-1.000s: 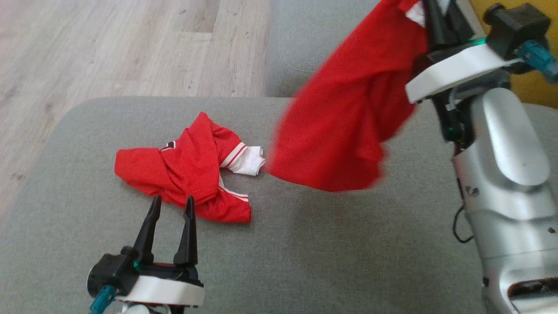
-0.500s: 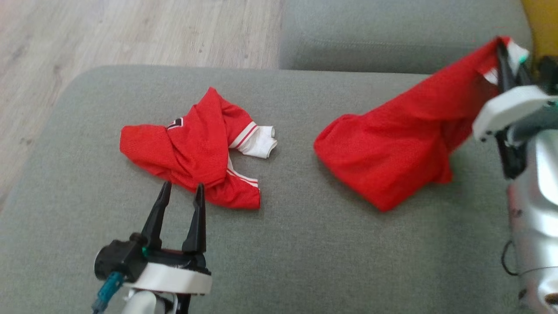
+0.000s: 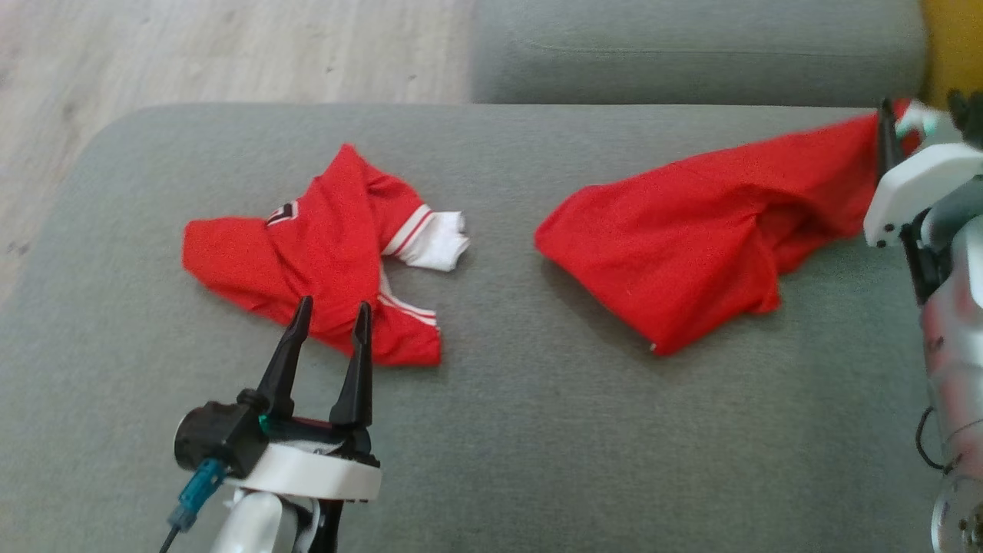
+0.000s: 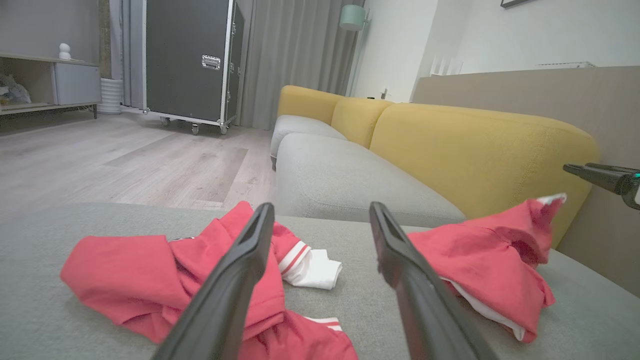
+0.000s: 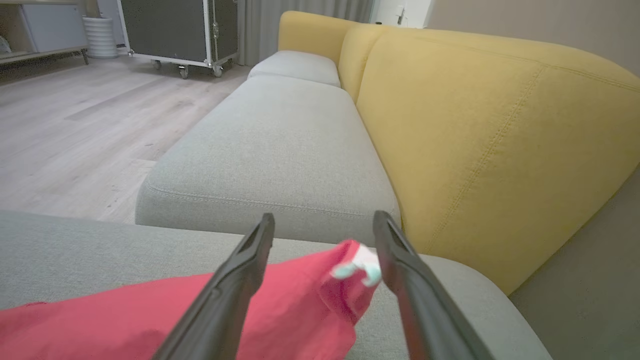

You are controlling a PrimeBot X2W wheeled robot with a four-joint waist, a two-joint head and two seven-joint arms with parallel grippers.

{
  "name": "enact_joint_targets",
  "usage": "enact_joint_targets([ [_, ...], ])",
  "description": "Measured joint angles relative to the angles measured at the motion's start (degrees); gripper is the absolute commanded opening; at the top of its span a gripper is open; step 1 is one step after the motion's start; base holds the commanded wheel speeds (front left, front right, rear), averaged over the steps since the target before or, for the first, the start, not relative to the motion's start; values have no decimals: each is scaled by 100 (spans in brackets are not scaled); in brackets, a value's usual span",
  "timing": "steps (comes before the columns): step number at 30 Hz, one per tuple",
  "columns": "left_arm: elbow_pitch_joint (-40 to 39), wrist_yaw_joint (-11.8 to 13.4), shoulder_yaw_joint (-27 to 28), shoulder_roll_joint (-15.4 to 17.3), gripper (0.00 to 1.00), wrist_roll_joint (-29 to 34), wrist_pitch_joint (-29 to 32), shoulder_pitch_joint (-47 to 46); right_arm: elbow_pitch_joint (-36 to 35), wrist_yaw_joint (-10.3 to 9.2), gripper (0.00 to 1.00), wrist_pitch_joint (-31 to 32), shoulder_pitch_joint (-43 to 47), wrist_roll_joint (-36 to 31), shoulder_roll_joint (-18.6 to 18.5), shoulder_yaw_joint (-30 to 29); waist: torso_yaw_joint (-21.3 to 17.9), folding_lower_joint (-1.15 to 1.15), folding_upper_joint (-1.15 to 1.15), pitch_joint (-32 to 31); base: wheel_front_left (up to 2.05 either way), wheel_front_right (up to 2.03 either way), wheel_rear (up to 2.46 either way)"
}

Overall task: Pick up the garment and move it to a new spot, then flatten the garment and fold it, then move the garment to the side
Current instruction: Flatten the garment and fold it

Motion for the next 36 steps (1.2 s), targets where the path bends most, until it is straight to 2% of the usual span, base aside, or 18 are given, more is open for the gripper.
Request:
enact_joint_targets([
  [5, -3, -1, 36, -16, 100, 0, 0, 0, 111, 0, 100, -203, -21, -107, 77, -137, -240, 0, 0, -67, 0, 0, 0],
  [10, -23, -1, 114, -35, 100, 0, 0, 3, 94, 0, 100, -601, -34, -108, 308, -158, -564, -1, 0, -184, 0, 0, 0],
  [14, -76, -1, 164, -79, 100, 0, 0, 40, -430, 0, 100, -892, 113, 320, 680, 108, -848, -1, 0, -324, 0, 0, 0],
  [18, -89, -1, 176, -110, 100, 1, 0, 94, -1345, 0, 100, -907, 876, 1068, 883, 397, -999, -1, 0, -412, 0, 0, 0],
  [25, -110, -1, 207, -127, 100, 1, 0, 176, -2889, 0, 100, -912, 3034, 2827, 926, 1262, -1108, -1, 0, -441, 0, 0, 0],
  [30, -108, -1, 203, -130, 100, 1, 0, 200, -3303, 0, 100, -912, 3962, 3161, 994, 1557, -1165, -1, 0, -359, 0, 0, 0],
  [36, -103, -1, 154, -120, 100, 1, 0, 193, -3488, 0, 100, -912, 4053, 3192, 994, 1569, -1140, -1, 0, -268, 0, 0, 0],
])
